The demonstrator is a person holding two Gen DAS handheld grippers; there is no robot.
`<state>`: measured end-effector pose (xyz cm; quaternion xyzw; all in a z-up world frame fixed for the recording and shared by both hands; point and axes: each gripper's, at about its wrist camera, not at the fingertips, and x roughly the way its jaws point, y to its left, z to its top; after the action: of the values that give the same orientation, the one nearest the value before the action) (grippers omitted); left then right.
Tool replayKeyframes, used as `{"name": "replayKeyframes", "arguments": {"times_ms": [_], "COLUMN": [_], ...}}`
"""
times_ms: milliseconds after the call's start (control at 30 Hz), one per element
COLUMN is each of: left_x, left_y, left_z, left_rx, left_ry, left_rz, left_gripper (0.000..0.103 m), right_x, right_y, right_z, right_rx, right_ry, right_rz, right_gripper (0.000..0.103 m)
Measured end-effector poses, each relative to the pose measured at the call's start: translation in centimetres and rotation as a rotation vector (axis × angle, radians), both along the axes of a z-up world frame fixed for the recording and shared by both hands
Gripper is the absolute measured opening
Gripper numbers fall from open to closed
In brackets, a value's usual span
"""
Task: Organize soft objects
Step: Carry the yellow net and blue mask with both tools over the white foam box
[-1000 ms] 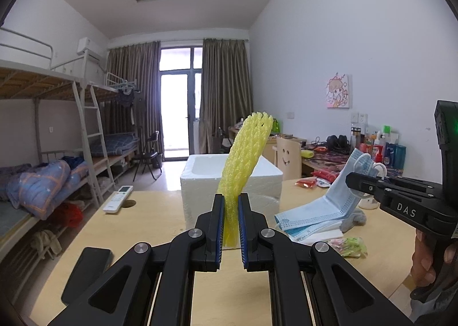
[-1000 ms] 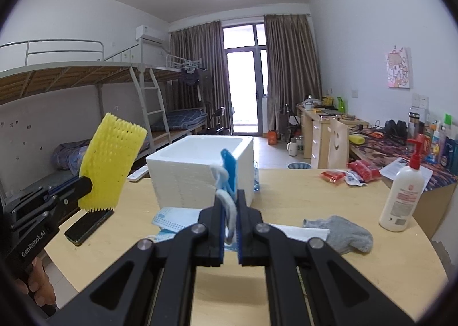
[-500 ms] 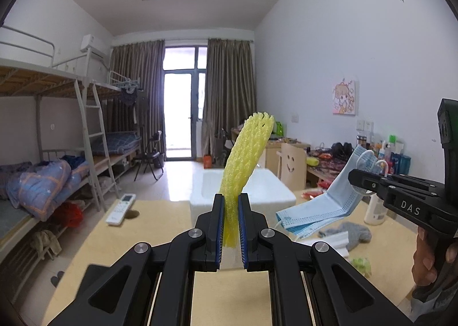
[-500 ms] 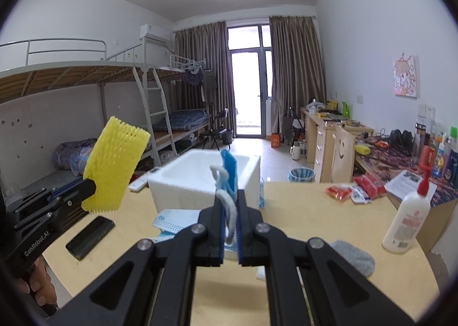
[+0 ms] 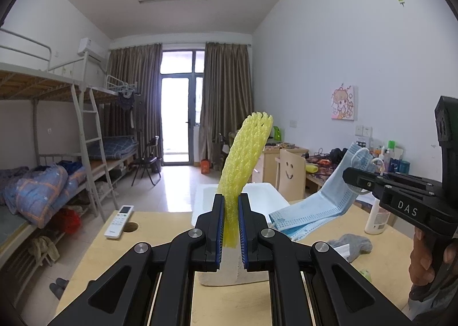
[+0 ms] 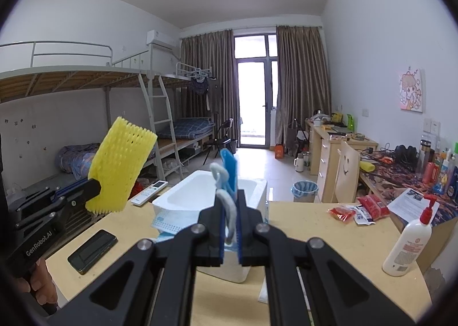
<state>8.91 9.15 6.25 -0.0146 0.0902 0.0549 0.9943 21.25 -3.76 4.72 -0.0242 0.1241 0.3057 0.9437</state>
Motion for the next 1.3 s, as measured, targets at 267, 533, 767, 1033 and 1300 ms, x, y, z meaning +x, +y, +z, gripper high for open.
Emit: {"name": "replayKeyframes", "arguments": {"times_ms": [267, 533, 767, 1033, 1300], "left_x": [3.4, 6.3, 9.0, 12.0, 14.9], "left_y": [1.3, 2.2, 2.5, 3.1, 3.9], "left_z": [0.3, 0.6, 1.5, 2.5, 1.8], "left_rx": [-0.011, -0.012, 0.0, 0.016, 0.013], "left_ry": [0.042, 0.068, 0.078, 0.089, 0.122], "left_rz": [-0.036, -0.053, -0.056, -0.057, -0.056], "left_gripper": [0.01, 0.01, 0.01, 0.01, 0.01], "right_x": [2.3, 3.9, 5.8, 8.1, 10.1], "right_y": [0.8, 1.7, 3.0, 4.3, 5.5], "right_z": [0.9, 1.5, 2.2, 2.4, 2.1], "right_rx": [-0.008, -0.018, -0.046, -0.056, -0.07], "right_ry": [0.016, 0.01, 0.009, 0.005, 0.002], "right_rz": [-0.026, -0.021, -0.014, -0.013, -0.006], "right_gripper": [0.008, 0.008, 0.009, 0.009, 0.009]}}
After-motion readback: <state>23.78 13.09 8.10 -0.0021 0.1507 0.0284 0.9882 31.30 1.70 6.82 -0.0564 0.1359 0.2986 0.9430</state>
